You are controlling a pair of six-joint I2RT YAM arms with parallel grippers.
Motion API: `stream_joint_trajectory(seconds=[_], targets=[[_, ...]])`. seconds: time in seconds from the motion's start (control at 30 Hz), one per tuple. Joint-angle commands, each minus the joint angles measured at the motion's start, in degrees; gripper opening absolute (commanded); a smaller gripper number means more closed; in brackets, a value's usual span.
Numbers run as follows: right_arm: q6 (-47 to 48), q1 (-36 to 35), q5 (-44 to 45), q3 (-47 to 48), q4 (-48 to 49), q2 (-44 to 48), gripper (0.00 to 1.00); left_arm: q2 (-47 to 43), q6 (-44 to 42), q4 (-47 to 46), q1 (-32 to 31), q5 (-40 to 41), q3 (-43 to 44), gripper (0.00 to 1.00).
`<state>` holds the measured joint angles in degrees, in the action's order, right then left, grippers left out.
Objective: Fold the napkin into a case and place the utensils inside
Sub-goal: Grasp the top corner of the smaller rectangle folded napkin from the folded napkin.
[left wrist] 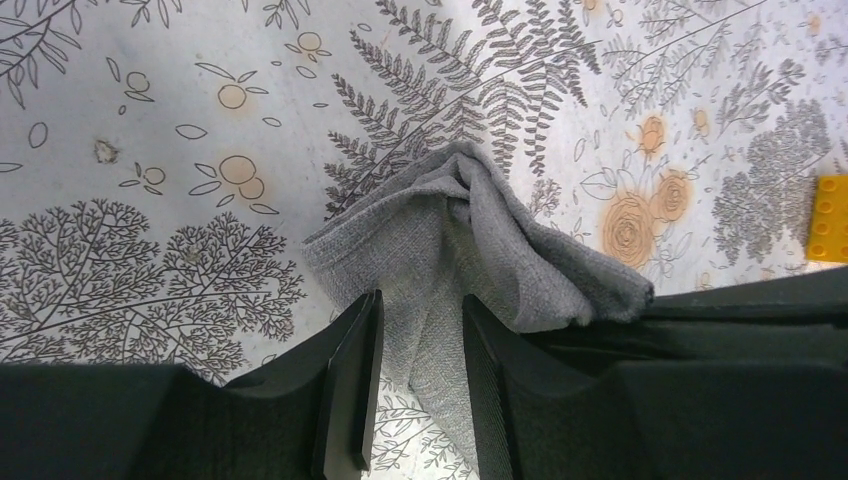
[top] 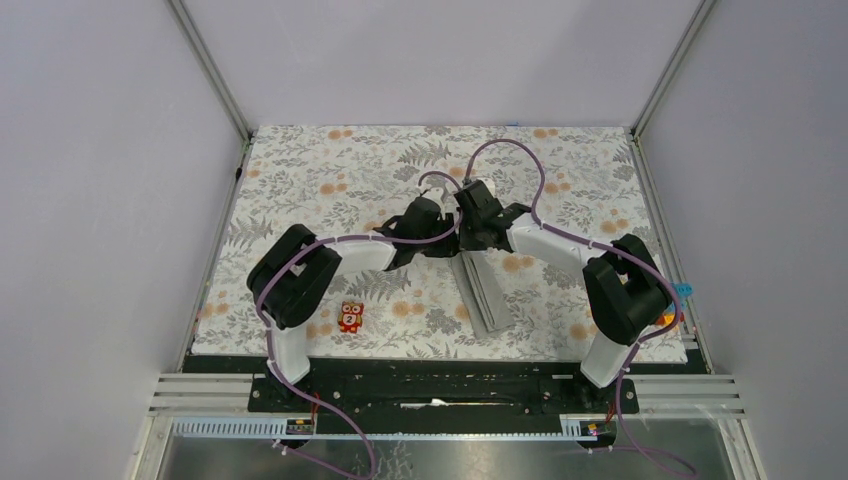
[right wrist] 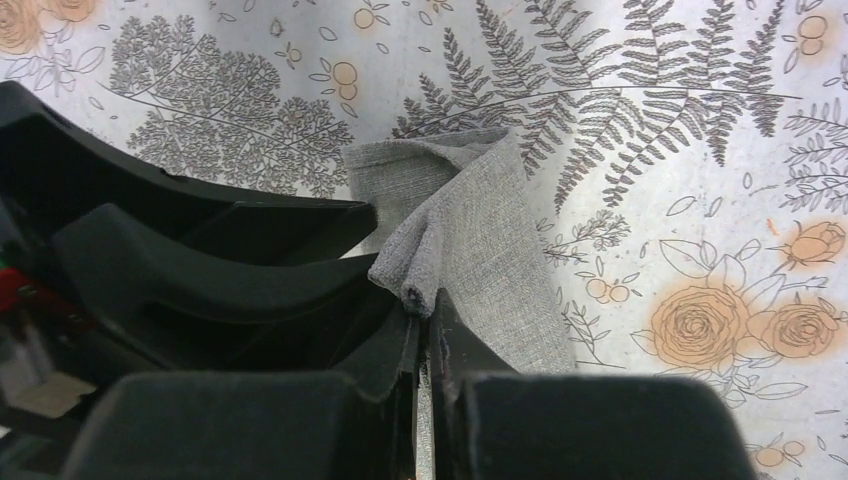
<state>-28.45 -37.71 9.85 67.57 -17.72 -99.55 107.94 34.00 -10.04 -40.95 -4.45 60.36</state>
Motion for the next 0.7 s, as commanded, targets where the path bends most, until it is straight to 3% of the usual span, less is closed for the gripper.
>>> stream_joint_trajectory(seconds=[0.0,0.27,0.67], targets=[[-1.3,0.6,-1.7,-0.6,1.6,3.0,0.00,0.9,-2.6,2.0,-0.9,3.8,3.7,0.39],[-1.6,1.1,-2.7,-1.4,2.4,2.7,0.00,2.9,-5.2,6.8,-2.9,9.3,7.6,0.39],[-2.8,2.2,-5.8,-3.9,4.6,2.6,0.00,1.0,-5.9,5.2,-3.1,10.0,6.7,0.12]])
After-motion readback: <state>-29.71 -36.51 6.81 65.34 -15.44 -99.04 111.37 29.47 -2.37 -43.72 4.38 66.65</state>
